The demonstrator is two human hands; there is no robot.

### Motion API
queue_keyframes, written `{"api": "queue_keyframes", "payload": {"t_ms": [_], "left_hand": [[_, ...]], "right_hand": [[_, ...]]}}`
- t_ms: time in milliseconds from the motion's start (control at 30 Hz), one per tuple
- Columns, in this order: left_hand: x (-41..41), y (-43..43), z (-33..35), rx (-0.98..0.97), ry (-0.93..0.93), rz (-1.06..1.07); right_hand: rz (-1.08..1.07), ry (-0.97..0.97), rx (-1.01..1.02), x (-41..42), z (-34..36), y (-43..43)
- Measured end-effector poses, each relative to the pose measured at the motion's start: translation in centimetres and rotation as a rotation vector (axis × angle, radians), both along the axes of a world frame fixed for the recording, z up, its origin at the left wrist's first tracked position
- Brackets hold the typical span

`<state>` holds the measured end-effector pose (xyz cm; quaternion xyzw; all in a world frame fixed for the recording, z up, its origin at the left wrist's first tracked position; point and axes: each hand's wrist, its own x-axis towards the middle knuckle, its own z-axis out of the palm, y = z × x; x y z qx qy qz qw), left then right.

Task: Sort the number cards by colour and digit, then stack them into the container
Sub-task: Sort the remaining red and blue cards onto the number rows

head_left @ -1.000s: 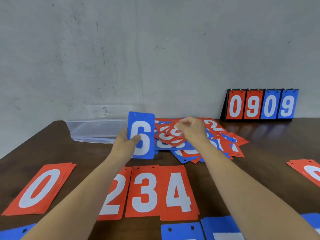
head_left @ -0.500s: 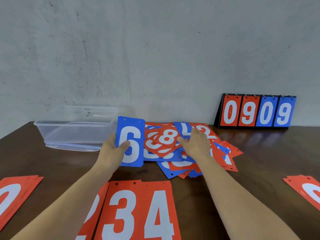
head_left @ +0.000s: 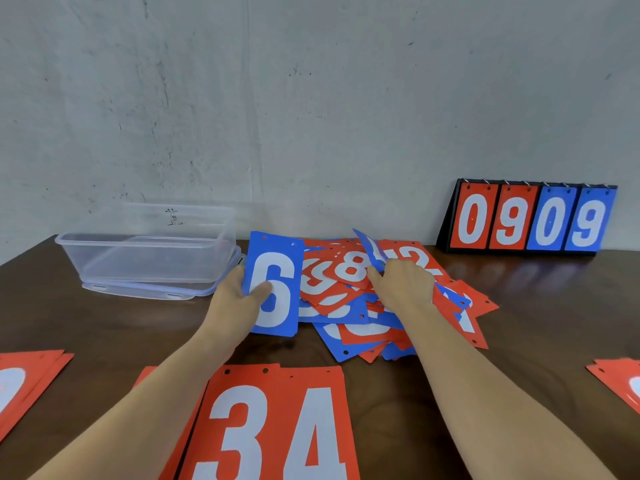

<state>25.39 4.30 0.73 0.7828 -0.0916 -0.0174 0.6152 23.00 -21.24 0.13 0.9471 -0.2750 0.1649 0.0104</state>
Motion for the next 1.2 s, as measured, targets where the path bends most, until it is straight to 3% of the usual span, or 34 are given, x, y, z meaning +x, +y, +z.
{"api": "queue_keyframes", "payload": {"t_ms": [267,333,500,600,667,767,1000,1200], "left_hand": [[-1.0,-0.1,1.5,-0.003,-0.01,-0.041],[-1.5,0.0,1.9,-0.002,-0.012,-0.037],[-3.2,0.3,3.3,-0.028,-0.018,-0.016],[-4.4,0.8,4.1,-0.033,-0.016,0.017],[-5.2,1.1,4.4,-0.034,-0.016,0.033],[-6.7,1.6,4.6,-0.055,-0.023,0.048],[-11.1,2.3,4.7,-0.114,-0.03,0.01],[-15.5,1.9,5.5,-0.203,0.024,-0.002]], "right_hand": [[0.082,-0.088,-0.282,-2.0,0.8,-0.2],[0.055,-0.067,-0.204,-2.4,1.0,-0.3],[0.047,-0.412,0.314,-4.2,2.0,-0.4],[0.157,-0.644,0.843,-5.4,3.0,0.0],[0.211,-0.72,1.139,-6.4,4.2,0.6],[0.282,-0.761,1.37,-8.2,5.8,1.6],[0.215,-0.863,1.064,-11.8,6.8,1.8],[0.269,-0.703,1.096,-17.6,7.9,1.6]]}}
